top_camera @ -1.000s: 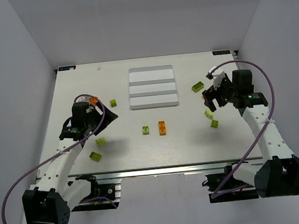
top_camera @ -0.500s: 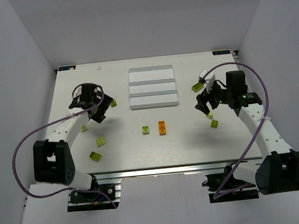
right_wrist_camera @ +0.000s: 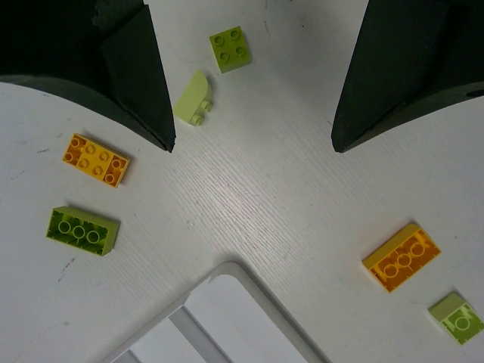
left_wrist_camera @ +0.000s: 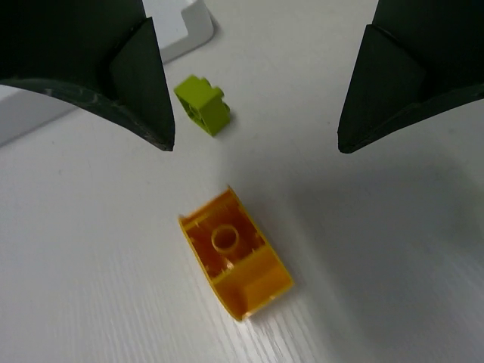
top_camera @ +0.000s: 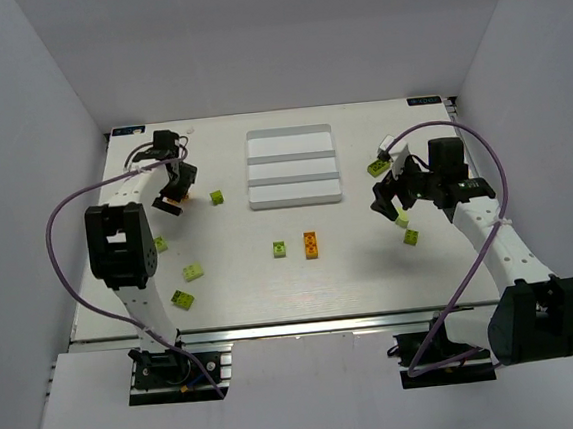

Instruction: Sort the legos into containers by color

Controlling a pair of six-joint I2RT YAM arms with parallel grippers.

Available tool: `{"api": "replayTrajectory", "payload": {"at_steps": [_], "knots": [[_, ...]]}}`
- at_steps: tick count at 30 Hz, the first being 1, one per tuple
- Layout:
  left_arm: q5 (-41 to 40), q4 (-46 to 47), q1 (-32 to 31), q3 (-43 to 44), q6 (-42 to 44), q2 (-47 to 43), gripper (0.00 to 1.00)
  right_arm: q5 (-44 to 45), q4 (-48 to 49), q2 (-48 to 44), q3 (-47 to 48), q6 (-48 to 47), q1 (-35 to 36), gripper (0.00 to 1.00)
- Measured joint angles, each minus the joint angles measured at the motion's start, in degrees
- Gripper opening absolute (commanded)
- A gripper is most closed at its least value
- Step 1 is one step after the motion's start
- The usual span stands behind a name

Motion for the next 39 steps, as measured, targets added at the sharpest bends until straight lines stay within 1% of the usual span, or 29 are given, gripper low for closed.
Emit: {"api": "replayTrajectory", "payload": {"at_steps": [5,15,21,29,31,39], "knots": [[0.15,-3.69,2.67,5.16,-0.85,6.36,0.98,0.31,0.22,0.44,-0.2,-0.02,-0.04,0.89],[2.58,-3.02,5.2,9.68,-1.31,11.87,0.98,0.39,0.17,0.68,-0.22,-0.24,-0.09,0.89],[4.61,-2.21,5.6,10.01,-1.95,13.11,0.96,0.52,0.13,0.68,-0.22,-0.24,-0.09,0.89],[7.65,-1.18,5.88,12.87,-2.03,13.44,0.98,0.57,0.07,1.29,-0.26,-0.24,-0.09,0.89],[8.02,-0.94,5.88,14.16,-1.44,13.9,0.98,0.57,0.04,1.31,-0.28,-0.24,-0.09,0.89],[8.07,-1.9,6.12,14.32,-0.11,14.23,0.98,0.59,0.07,1.31,-0.35,-0.24,-0.09,0.89]]}}
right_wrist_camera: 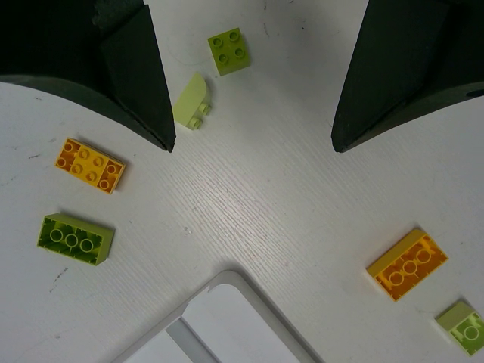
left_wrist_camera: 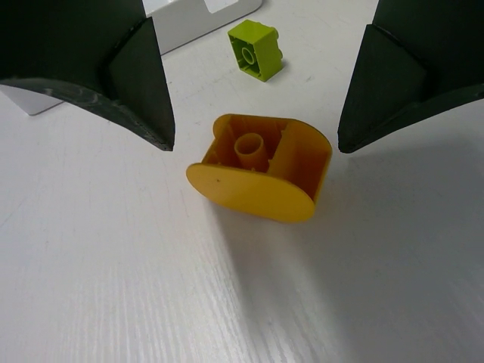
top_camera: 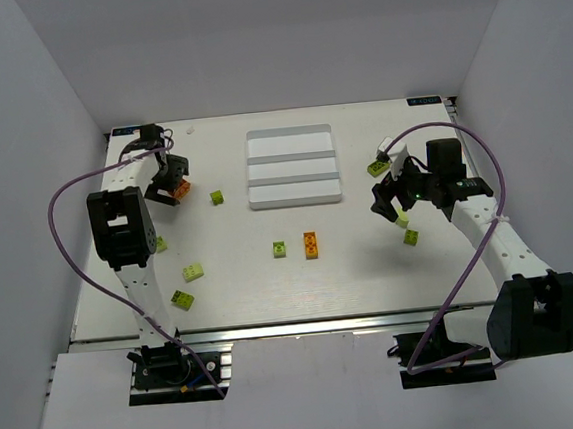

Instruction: Sort the legos into containers by color

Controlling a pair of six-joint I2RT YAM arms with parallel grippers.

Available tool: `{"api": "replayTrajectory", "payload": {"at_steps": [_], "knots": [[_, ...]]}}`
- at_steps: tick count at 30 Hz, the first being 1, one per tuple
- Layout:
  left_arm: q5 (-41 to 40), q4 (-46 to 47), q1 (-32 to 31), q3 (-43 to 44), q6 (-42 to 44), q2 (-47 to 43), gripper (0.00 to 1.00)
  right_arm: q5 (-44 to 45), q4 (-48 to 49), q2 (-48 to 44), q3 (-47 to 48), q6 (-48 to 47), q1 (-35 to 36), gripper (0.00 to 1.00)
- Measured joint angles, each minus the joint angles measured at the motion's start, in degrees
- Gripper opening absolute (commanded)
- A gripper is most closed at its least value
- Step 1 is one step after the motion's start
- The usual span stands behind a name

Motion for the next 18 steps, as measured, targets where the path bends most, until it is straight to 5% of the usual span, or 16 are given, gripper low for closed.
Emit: {"api": "replayTrajectory", "payload": {"at_steps": [18], "knots": [[2.99,-1.4,2.32,5.33,-3.08,5.03,0.93,0.0,-0.04,0.0,-0.68,-0.22,0.0,0.89]]}}
